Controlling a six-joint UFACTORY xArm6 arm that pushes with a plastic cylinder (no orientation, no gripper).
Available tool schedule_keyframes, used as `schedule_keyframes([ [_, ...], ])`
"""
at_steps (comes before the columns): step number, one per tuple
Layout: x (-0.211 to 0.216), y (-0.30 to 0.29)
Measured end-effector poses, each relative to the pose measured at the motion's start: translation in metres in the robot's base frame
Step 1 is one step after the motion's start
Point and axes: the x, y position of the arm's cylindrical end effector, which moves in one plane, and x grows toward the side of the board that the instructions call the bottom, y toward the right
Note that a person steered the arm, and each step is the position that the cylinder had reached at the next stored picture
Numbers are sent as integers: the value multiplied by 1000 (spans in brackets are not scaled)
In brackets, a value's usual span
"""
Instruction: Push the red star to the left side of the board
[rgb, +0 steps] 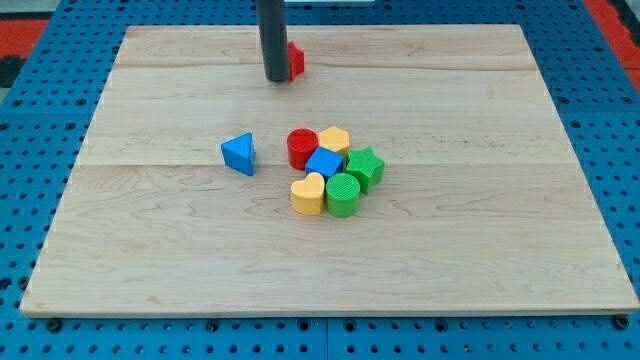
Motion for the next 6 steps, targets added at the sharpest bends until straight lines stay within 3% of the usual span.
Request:
schedule_keyframes([
  [1, 7, 56],
  [2, -21, 81],
  [3, -23, -26],
  [4, -25, -76],
  [5, -46, -39],
  [6, -46, -68],
])
